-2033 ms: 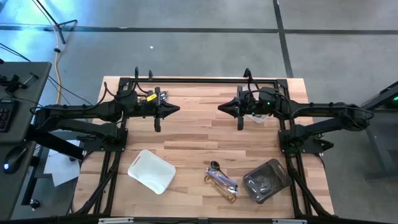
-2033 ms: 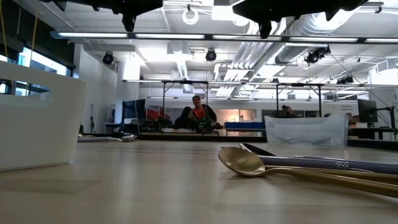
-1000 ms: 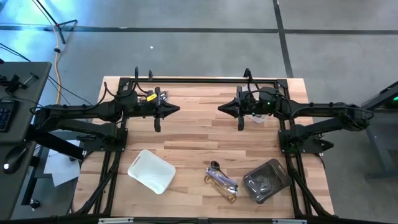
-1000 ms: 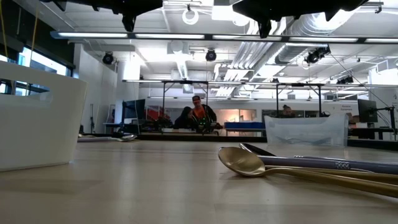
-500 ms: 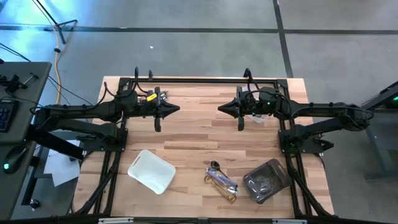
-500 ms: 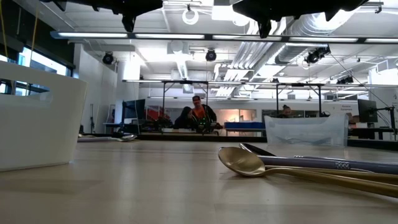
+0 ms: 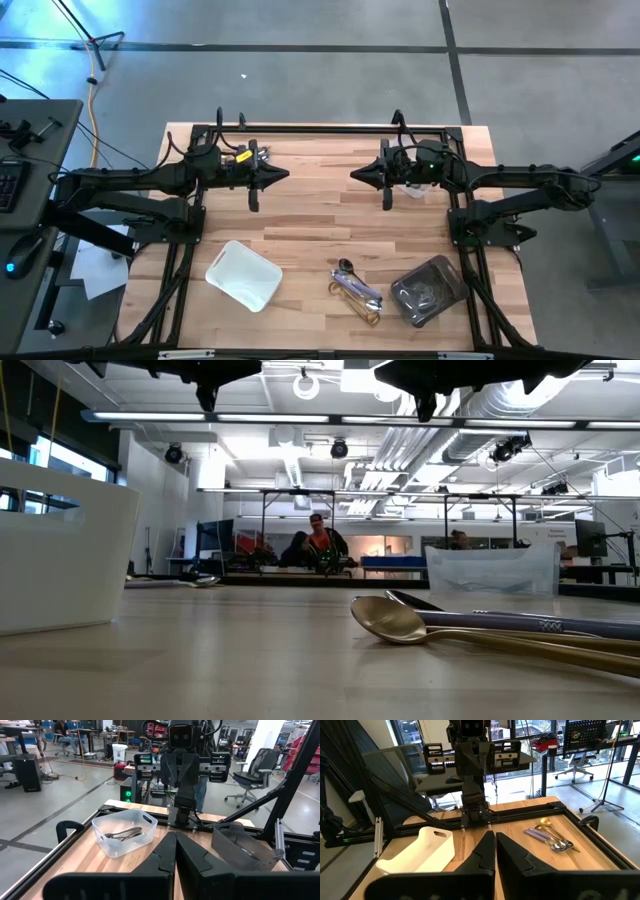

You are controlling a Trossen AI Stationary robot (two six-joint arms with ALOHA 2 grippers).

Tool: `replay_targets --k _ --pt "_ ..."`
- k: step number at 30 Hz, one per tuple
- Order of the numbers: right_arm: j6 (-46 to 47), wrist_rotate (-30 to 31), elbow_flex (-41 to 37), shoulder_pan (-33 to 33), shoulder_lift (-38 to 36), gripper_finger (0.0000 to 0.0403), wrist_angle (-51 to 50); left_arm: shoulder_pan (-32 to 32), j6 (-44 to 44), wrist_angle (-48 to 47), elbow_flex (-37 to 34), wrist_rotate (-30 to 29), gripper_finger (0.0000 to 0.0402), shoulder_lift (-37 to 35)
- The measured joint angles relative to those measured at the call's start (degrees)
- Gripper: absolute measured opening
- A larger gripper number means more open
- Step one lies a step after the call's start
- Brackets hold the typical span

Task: Sort silverware by color (type)
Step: Put the black spoon into the transparent bin

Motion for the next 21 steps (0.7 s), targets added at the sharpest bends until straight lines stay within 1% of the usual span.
replay_targets --k 6,8,12,14,17,21 --pt "0.0 0.0 0.0 0.0 0.4 0.0000 -0.3 0.0 0.0 -0.1 0.0 -0.1 0.0000 0.0" --pt "-0.8 0.0 0.0 0.1 1.1 0.0000 -2.0 0.0 0.0 -0.6 0.0 -0.1 0.0000 0.0" --pt "0.5 0.1 0.0 2.3 4.0 0.0000 -3.7 0.0 -0.4 -1.3 0.0 -2.7 0.0000 0.0" --pt "1.2 -0.9 0.0 4.2 5.6 0.0000 -4.1 0.0 -1.4 -1.3 0.0 -3.6 0.0000 0.0" --pt "1.4 -3.0 2.7 7.9 7.9 0.0000 -10.7 0.0 -2.0 -1.3 0.0 -4.3 0.0000 0.0" --pt "2.9 -2.1 10.8 13.3 11.5 0.0000 -28.5 0.0 -1.7 -1.3 0.0 -4.3 0.0000 0.0"
